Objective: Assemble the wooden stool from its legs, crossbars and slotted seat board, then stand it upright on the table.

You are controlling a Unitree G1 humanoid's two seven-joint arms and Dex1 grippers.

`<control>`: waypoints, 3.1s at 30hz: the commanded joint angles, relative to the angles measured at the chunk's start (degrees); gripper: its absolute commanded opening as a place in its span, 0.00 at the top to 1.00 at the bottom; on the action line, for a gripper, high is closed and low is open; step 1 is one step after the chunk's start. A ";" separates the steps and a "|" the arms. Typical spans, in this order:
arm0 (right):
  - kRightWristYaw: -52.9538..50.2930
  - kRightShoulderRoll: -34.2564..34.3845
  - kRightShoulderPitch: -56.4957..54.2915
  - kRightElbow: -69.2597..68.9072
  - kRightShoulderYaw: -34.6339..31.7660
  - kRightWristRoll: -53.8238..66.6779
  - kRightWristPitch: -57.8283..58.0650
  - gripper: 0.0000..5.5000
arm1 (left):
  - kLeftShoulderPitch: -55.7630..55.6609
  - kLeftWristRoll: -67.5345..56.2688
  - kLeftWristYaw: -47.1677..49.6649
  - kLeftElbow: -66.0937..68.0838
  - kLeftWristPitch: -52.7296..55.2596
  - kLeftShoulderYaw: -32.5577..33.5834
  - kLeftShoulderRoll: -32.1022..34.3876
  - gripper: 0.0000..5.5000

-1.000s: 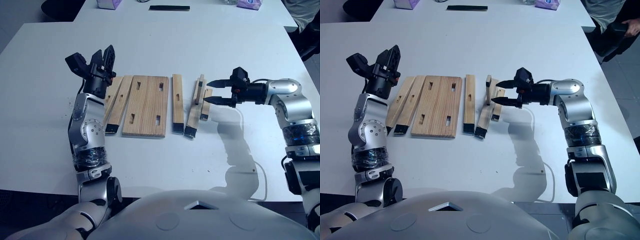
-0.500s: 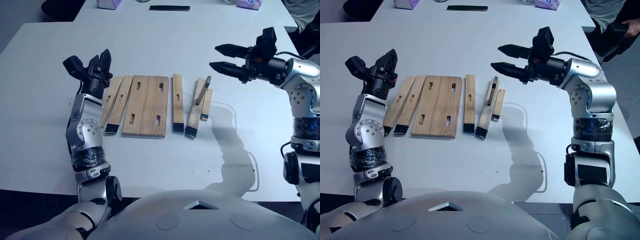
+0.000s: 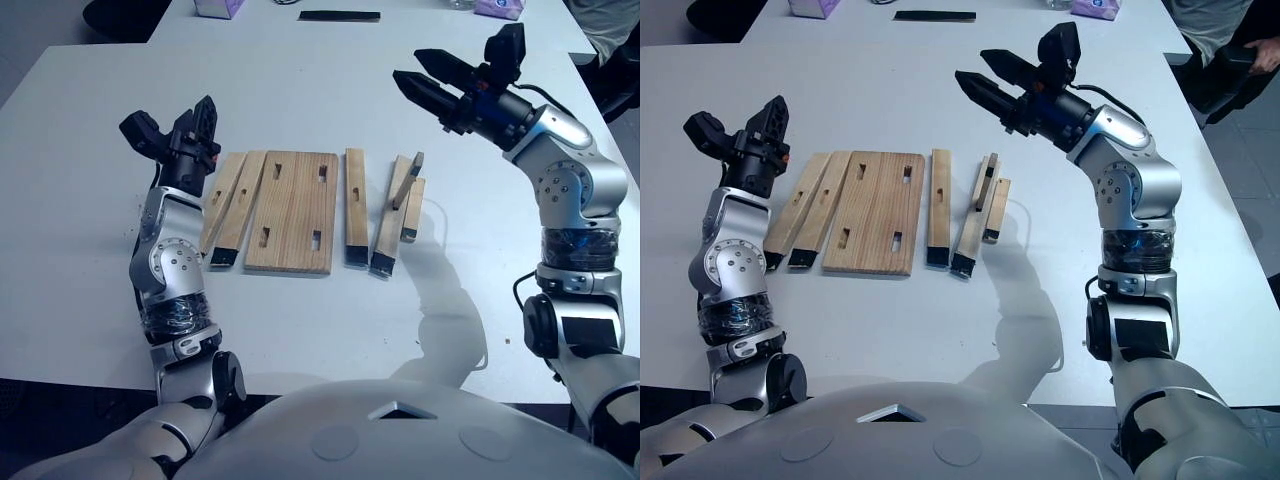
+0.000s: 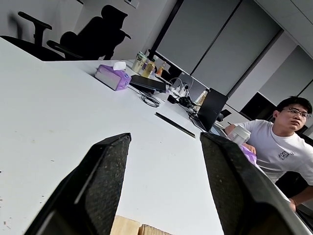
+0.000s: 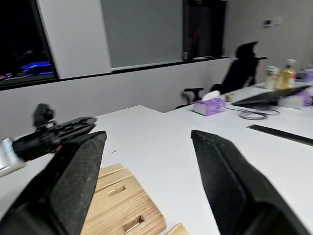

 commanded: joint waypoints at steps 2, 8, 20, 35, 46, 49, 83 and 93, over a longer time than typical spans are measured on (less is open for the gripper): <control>-6.32 3.19 3.57 -5.89 0.76 -0.93 0.43 0.42 | -2.96 0.79 0.64 0.68 -0.03 -0.13 1.02 0.52; -8.47 3.94 6.31 -9.53 5.91 -4.32 0.43 0.42 | -2.60 -0.22 1.61 -0.79 0.60 0.66 0.62 0.52; -9.13 6.07 4.59 -7.94 5.92 -5.06 -1.61 0.42 | -2.26 -0.23 0.96 -0.52 0.52 -0.02 0.71 0.52; -8.76 7.11 9.05 -2.07 10.00 -10.86 -8.25 0.42 | -2.27 0.13 0.18 0.69 0.46 -0.58 0.95 0.52; -0.95 -3.77 14.97 -25.78 12.18 -0.89 4.15 0.42 | -1.56 0.52 0.48 0.40 -0.10 -0.38 0.54 0.52; 4.05 -9.68 22.50 -25.99 16.45 -4.29 1.98 0.42 | -0.63 0.66 0.94 -0.20 -0.28 -0.06 0.38 0.52; 5.60 -14.07 29.15 -22.34 25.04 -16.00 0.59 0.42 | 1.37 1.71 0.63 -0.26 -0.82 -0.19 0.02 0.52; 12.10 -16.71 24.56 -19.85 30.18 -21.41 -4.30 0.42 | 2.38 1.58 0.77 -0.93 -1.13 -0.37 -0.24 0.52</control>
